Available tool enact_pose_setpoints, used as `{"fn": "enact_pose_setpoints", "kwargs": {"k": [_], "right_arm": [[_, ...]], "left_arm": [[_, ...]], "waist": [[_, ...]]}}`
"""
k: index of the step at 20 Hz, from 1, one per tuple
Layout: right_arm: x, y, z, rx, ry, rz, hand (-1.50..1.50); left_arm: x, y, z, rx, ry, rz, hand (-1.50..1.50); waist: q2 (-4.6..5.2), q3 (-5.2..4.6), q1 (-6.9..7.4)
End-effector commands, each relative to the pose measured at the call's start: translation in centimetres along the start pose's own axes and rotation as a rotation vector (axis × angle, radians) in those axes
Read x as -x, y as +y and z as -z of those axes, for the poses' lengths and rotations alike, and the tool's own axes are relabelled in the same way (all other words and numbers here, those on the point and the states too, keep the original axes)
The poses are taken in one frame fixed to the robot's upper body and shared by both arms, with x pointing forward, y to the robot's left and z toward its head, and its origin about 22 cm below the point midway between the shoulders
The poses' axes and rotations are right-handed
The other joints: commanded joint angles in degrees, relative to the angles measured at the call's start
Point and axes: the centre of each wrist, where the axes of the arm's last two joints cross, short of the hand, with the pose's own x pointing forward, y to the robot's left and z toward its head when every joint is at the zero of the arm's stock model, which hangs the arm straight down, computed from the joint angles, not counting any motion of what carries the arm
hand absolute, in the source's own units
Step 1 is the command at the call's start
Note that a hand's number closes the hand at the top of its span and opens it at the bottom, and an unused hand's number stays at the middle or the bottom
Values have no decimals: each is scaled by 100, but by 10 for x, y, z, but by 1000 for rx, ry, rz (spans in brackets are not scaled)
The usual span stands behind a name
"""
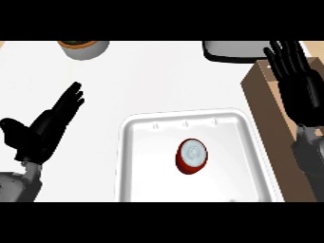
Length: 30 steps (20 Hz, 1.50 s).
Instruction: Pick the can from the tray and place it in the cardboard box
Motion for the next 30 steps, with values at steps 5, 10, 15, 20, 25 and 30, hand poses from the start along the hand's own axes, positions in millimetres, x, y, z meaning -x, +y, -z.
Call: {"fn": "enact_pose_setpoints", "kwargs": {"k": [5, 10, 15, 20, 25, 30], "right_arm": [[-96, 17, 52, -399, -205, -70, -150], [-91, -23, 58, -576, -142, -361, -150], [-75, -15, 44, -772, -325, -483, -150], [-88, -4, 49, -898, -382, -674, -150], [-117, 30, 42, -1102, -305, -951, -150], [-111, 70, 19, -1228, -265, -1083, -150]], "left_arm": [[-33, 17, 9, 44, -246, 254, 0], [-31, -2, 21, 82, -268, 271, 0], [-14, 10, 16, 90, -266, 260, 0], [-14, 13, 2, 101, -267, 265, 0], [-8, 17, 14, 65, -261, 271, 0], [-11, 14, 12, 79, -261, 268, 0]], "waist": [[33, 171, 139], [100, 182, 85], [85, 183, 65], [50, 178, 126], [31, 165, 15], [33, 172, 32]]}}
